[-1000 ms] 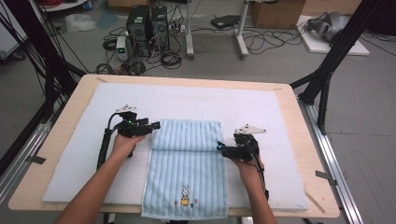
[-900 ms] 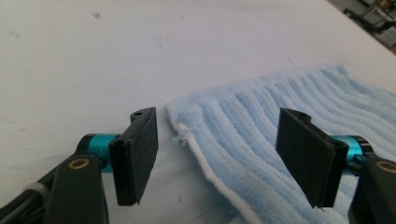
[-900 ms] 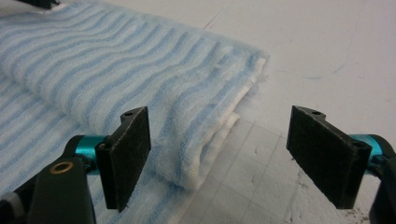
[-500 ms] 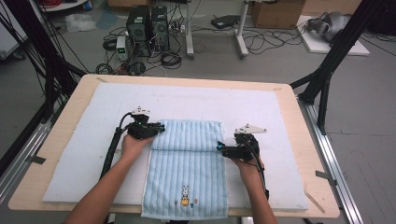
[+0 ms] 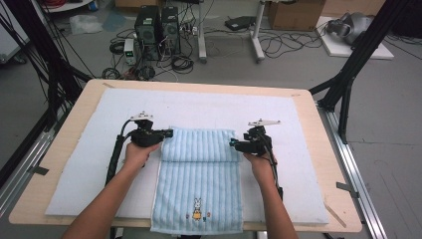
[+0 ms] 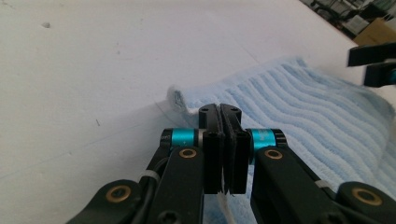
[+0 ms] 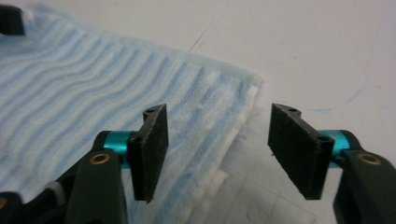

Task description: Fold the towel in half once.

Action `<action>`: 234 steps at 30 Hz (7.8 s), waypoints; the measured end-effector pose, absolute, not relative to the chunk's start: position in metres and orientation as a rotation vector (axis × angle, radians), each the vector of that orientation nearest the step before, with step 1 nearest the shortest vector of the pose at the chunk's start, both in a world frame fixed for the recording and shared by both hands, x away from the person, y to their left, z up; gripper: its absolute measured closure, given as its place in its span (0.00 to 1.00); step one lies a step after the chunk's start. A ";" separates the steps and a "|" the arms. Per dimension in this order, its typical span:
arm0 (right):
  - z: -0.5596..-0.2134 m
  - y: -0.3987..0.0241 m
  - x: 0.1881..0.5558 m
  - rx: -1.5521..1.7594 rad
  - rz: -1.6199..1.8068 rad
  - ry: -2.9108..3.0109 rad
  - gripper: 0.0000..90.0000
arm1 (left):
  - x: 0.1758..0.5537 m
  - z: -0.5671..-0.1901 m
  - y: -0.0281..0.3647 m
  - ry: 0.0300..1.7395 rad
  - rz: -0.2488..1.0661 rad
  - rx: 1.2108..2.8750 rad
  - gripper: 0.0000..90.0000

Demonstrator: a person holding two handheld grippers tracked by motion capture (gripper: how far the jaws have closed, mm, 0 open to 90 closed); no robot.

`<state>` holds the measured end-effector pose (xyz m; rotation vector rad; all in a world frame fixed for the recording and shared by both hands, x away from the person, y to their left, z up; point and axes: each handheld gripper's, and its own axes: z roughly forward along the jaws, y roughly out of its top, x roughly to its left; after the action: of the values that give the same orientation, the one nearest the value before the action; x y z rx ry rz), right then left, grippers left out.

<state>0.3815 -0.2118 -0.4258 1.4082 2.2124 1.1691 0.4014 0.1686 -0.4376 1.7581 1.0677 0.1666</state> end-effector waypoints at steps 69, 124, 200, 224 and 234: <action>-0.420 -0.224 0.276 1.274 1.226 2.293 0.70 | 0.303 -0.441 0.212 1.026 0.097 1.789 0.55; -0.426 -0.195 0.418 1.252 1.103 2.250 0.87 | 0.425 -0.448 0.182 1.052 0.201 1.765 0.87; -0.410 -0.204 0.399 1.205 1.205 2.189 0.94 | 0.387 -0.430 0.196 0.913 0.195 1.753 0.91; -0.414 -0.211 0.376 1.173 1.193 2.263 0.94 | 0.403 -0.445 0.183 0.911 0.258 1.771 0.66; -0.414 -0.212 0.376 1.194 1.192 2.260 0.93 | 0.398 -0.441 0.181 0.855 0.226 1.801 0.93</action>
<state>0.3763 -0.2116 -0.4143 1.1942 2.2605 1.1924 0.3983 0.1814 -0.4409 1.8007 0.8549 0.2262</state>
